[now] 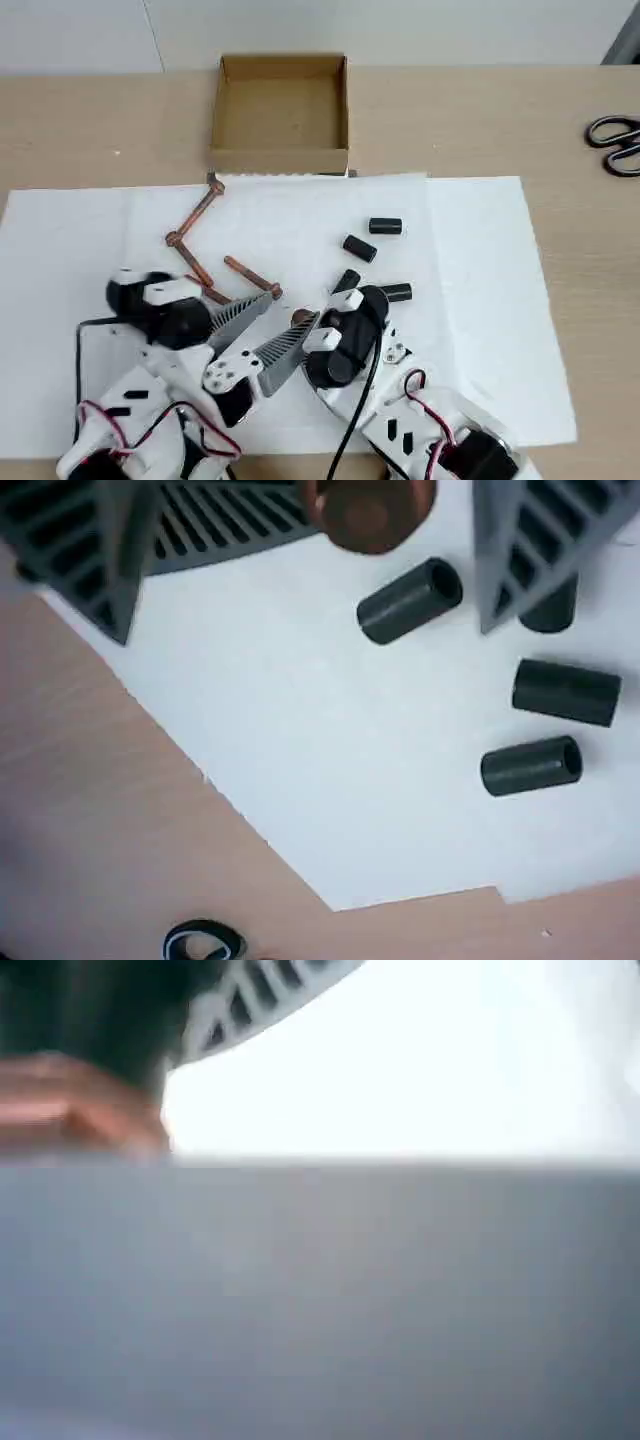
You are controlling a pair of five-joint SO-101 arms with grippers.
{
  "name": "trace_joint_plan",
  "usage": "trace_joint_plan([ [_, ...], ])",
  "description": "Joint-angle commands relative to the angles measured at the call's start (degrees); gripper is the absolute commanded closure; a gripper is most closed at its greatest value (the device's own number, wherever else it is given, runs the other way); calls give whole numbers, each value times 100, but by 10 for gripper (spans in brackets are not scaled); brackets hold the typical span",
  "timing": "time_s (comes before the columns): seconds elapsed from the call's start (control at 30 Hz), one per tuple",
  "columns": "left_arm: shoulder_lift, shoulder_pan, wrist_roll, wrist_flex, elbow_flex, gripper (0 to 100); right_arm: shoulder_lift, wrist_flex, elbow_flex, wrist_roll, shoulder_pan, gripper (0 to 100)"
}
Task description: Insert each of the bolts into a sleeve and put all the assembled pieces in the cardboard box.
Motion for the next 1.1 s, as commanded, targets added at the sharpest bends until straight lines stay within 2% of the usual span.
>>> trace_joint_plan([
  [0.0,-18,-26,-26,123,-470,790,-48,-163,26,44,145,996],
  [0.1,-18,-44,-35,176,-699,825,-48,-163,44,44,338,996],
  [0.23,-26,-677,-35,132,-734,1000,-48,-163,44,44,699,996],
  [0.4,-26,-1591,-484,176,-567,994,-40,-110,44,26,1437,996],
  [0.5,-18,-2057,-554,185,-101,994,-40,-92,0,-308,1868,996],
  [0.63,-18,-2312,-563,202,945,994,66,-321,-211,-448,2026,996],
  [0.7,-18,-2312,-730,211,1068,994,312,-593,-343,-448,2132,996],
  [0.87,-26,-2356,-1407,193,1560,994,1736,-1376,-905,-448,2404,996],
  [1.07,-35,-2752,-1398,176,1851,994,4145,-1859,-2268,-457,2615,996],
])
